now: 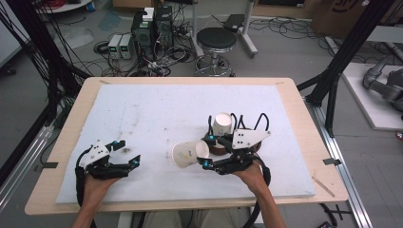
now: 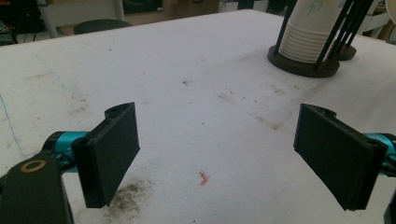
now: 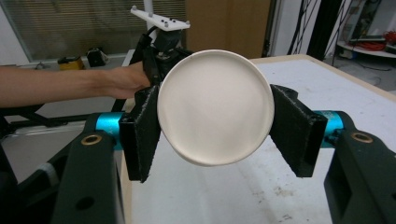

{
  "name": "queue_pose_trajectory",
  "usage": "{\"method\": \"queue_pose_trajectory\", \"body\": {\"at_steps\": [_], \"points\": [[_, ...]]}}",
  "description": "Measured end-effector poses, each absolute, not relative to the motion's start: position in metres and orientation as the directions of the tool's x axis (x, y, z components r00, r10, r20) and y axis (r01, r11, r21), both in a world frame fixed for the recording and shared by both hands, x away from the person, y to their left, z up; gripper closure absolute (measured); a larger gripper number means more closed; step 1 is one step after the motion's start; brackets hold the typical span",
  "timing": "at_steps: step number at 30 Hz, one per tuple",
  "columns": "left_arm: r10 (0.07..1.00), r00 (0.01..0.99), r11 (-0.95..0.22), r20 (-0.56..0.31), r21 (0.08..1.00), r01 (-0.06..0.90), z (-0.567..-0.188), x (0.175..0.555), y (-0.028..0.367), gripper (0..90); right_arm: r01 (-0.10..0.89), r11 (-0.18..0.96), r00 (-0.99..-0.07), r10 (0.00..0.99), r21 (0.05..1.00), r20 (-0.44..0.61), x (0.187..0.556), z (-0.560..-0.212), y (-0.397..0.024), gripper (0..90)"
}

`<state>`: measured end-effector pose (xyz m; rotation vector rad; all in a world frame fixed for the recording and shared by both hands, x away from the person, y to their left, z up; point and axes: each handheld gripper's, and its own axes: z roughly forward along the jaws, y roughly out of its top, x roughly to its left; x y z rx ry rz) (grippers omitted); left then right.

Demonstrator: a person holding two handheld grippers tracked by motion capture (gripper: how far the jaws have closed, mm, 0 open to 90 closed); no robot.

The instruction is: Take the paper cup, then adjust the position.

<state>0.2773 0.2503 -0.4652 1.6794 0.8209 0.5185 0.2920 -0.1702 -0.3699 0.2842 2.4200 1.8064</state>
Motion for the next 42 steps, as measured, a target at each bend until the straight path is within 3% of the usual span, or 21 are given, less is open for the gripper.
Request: {"method": "queue_pose_trajectory", "body": {"at_steps": [29,33,38,42], "points": [[0.740,0.669,-0.136,-0.074,0.957,0.256,-0.462,0.279,0.249,13.9,0.088,0.326,-0.974,0.225,0.941,0.014,0.295,-0.378,-0.171,38.0],[0.676,0.733,-0.121,-0.075,0.970,0.211,-0.446,0.280,0.250,13.9,0.086,0.327,-0.974,0.226,0.941,0.010,0.295,-0.378,-0.172,38.0],[0.474,0.876,-0.143,-0.087,0.974,0.174,-0.421,0.286,0.253,13.9,0.087,0.328,-0.978,0.207,0.941,0.018,0.295,-0.378,-0.172,38.0],[0.374,0.925,-0.179,-0.061,0.974,0.137,-0.404,0.290,0.252,13.9,0.085,0.330,-0.980,0.200,0.940,0.019,0.295,-0.378,-0.171,38.1]]}}
